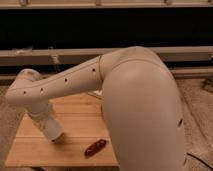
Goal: Place the ceramic cup over the eraser
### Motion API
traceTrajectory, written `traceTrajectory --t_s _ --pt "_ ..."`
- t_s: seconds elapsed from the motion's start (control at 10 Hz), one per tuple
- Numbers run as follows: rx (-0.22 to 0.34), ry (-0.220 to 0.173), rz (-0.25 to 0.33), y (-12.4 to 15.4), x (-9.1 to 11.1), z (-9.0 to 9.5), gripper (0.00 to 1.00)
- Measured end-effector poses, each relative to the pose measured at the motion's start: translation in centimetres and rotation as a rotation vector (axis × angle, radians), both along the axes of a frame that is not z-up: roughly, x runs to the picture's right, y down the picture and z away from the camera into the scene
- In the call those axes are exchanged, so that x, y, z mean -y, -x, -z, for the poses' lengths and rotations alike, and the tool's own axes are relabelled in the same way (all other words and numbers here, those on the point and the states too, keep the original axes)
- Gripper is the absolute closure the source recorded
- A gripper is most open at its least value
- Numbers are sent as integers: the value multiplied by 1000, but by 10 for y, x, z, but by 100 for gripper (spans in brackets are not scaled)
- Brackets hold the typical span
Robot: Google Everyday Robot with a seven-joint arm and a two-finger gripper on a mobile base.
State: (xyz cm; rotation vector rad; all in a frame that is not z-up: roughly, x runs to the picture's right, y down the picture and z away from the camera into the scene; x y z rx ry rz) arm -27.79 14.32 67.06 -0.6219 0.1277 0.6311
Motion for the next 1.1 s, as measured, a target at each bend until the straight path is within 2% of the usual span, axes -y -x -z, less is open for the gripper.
traceTrajectory --t_s 0.3,0.4,0.9,1.1 --pt "1 4 -1 1 -4 -5 6" --pt "2 5 -1 2 -6 -7 1" --pt "4 9 -4 4 -12 -14 0" --pt "9 6 -5 3 -9 -13 0"
